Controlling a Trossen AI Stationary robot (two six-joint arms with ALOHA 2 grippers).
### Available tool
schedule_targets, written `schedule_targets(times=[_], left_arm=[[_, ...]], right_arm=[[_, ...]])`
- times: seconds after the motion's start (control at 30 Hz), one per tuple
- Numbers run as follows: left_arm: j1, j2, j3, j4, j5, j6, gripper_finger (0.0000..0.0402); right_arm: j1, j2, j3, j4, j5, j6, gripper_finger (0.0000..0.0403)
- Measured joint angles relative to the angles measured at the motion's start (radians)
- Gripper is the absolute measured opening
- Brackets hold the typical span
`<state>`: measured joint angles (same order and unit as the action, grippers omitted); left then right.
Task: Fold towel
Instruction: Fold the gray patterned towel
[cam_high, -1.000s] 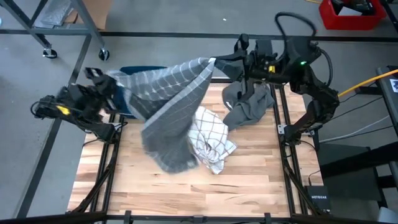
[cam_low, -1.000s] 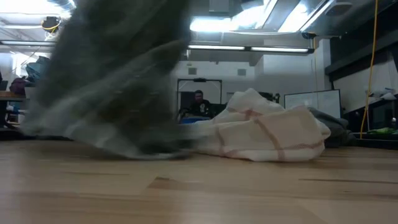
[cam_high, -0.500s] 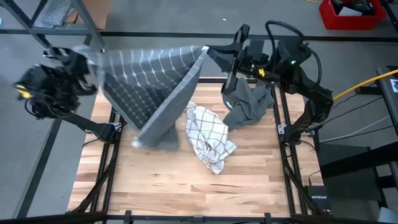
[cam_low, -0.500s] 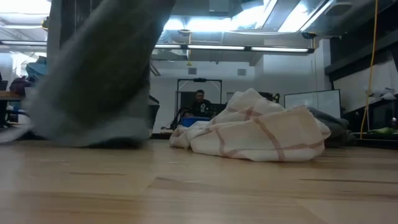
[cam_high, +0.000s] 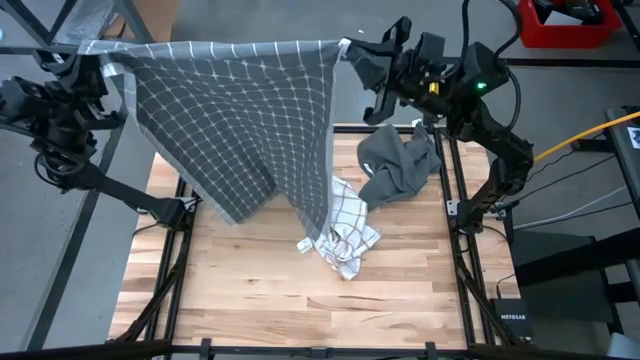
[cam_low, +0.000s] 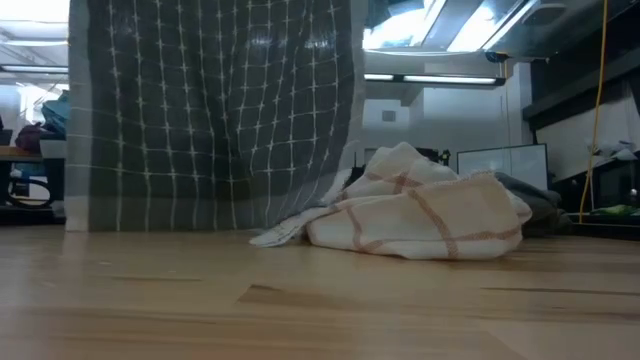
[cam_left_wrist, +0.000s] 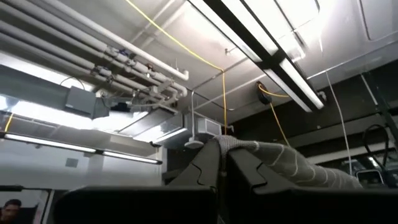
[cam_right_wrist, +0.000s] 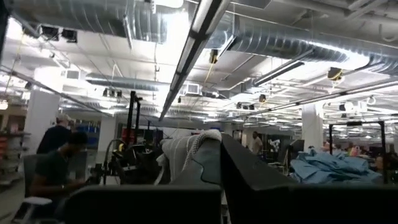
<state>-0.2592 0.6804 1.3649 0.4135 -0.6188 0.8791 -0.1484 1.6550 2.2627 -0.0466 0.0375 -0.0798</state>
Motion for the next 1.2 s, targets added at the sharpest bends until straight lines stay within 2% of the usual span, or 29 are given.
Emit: schedule_targets(times=[0.17,0.37,0.73,0.93,1.03,1.2], left_arm=[[0.0,0.0,0.029,-0.063,-0.006,-0.049,0.0],[0.0,0.009,0.089,-0.17,-0.005,-0.132,0.0],[0.0,0.036,0.202,-0.232,-0.003,-0.112,0.0],[-0.001,0.04,0.215,-0.282,-0.004,-0.127,0.0],[-0.001,0.037,0.217,-0.381,-0.003,-0.218,0.0],[-0.001,0.031,0.225,-0.581,0.023,-0.467,0.0]], right_arm=[[-0.024,0.001,0.0,0.005,-0.008,0.094,0.0003],[-0.022,0.0,0.0,0.025,-0.085,0.125,0.0003],[-0.108,0.001,0.03,0.064,-0.106,0.102,0.0003],[-0.134,0.009,0.031,0.051,-0.139,0.179,0.0003],[-0.129,0.009,0.031,-0.007,-0.188,0.181,0.0003],[-0.08,0.009,0.028,-0.131,-0.246,0.237,0.0003]])
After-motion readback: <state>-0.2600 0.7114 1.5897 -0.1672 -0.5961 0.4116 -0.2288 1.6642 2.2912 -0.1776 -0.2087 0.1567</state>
